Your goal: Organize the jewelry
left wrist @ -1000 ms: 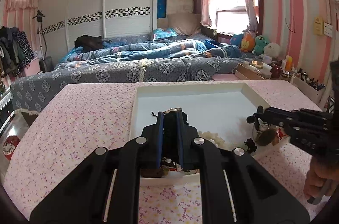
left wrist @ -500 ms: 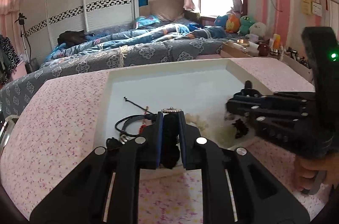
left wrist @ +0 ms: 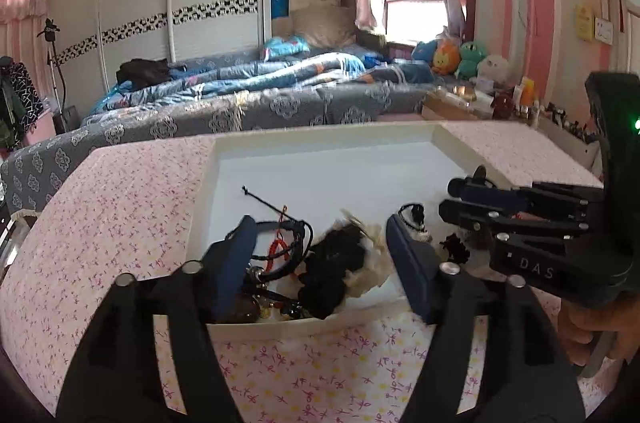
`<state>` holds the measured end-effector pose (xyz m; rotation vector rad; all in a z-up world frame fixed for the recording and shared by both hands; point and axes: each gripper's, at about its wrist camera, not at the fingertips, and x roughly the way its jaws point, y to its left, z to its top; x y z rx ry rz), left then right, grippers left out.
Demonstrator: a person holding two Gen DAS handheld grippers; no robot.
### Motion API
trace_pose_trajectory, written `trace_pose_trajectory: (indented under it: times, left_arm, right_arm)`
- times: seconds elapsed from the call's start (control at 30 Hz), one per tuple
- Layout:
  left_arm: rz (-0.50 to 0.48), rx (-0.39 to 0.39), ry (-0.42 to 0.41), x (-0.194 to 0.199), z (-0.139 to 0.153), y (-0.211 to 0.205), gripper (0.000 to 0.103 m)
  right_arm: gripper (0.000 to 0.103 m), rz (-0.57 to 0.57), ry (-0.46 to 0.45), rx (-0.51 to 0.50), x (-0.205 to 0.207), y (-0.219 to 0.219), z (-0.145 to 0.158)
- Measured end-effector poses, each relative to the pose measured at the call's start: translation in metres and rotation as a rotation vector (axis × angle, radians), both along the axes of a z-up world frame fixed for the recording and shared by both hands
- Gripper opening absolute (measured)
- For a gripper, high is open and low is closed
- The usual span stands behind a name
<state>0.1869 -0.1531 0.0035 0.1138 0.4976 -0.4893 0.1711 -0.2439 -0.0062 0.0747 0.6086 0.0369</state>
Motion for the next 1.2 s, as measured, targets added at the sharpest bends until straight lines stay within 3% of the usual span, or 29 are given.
trace_pose_trajectory:
  times: [0.1, 0.17, 0.23, 0.3, 0.4, 0.43, 0.5, 0.67, 0.7, 0.77, 0.8, 0.87, 0.93, 1.13, 1.2]
  left_arm:
    - [-0.014, -0.005, -0.003, -0.002, 0.001, 0.001, 0.07]
    - [-0.018, -0.014, -0.008, -0.003, 0.003, 0.003, 0.079]
    - [-0.018, -0.03, -0.019, -0.005, 0.007, 0.007, 0.082]
    - [-0.017, -0.069, -0.033, -0.005, 0.018, 0.018, 0.083]
    - [0.011, -0.14, -0.084, -0.007, 0.034, 0.041, 0.095]
    - [0.025, -0.153, -0.103, -0.008, 0.036, 0.047, 0.1]
    - [0.078, -0.178, -0.157, -0.012, 0.034, 0.06, 0.1]
    - [0.079, -0.081, -0.134, -0.015, 0.023, 0.049, 0.1]
    - [0.084, -0.062, -0.145, -0.019, 0.024, 0.045, 0.1]
    - [0.1, -0.044, -0.173, -0.028, 0.025, 0.04, 0.1]
    - [0.093, -0.048, -0.185, -0.034, 0.025, 0.038, 0.1]
    - [0.082, -0.047, -0.177, -0.04, 0.023, 0.034, 0.1]
    - [0.069, -0.025, -0.163, -0.043, 0.02, 0.026, 0.1]
    - [0.094, 0.071, -0.148, -0.047, 0.013, 0.025, 0.1]
    - [0.134, 0.048, -0.155, -0.046, 0.014, 0.037, 0.1]
  right_arm:
    - [0.03, -0.014, -0.019, -0.012, -0.007, 0.0, 0.003]
    - [0.037, -0.031, -0.038, -0.038, -0.015, 0.0, 0.006]
    - [0.04, -0.039, -0.052, -0.051, -0.022, -0.002, 0.01]
    - [0.041, -0.052, -0.071, -0.059, -0.031, -0.006, 0.017]
    - [0.042, -0.095, -0.081, -0.053, -0.041, -0.016, 0.03]
    - [0.045, -0.112, -0.085, -0.045, -0.046, -0.018, 0.035]
    - [0.057, -0.142, -0.089, -0.058, -0.052, -0.021, 0.04]
    - [0.081, -0.199, -0.097, -0.117, -0.072, -0.016, 0.037]
    - [0.082, -0.195, -0.092, -0.111, -0.074, -0.015, 0.035]
    - [0.097, -0.206, -0.112, -0.108, -0.082, -0.013, 0.028]
    - [0.099, -0.225, -0.142, -0.112, -0.087, -0.011, 0.027]
    - [0.1, -0.279, -0.19, -0.1, -0.095, -0.008, 0.02]
    - [0.101, -0.342, -0.142, -0.112, -0.095, -0.006, 0.016]
    - [0.101, -0.277, -0.173, -0.08, -0.099, -0.006, 0.018]
    - [0.101, -0.289, -0.184, -0.074, -0.102, -0.007, 0.018]
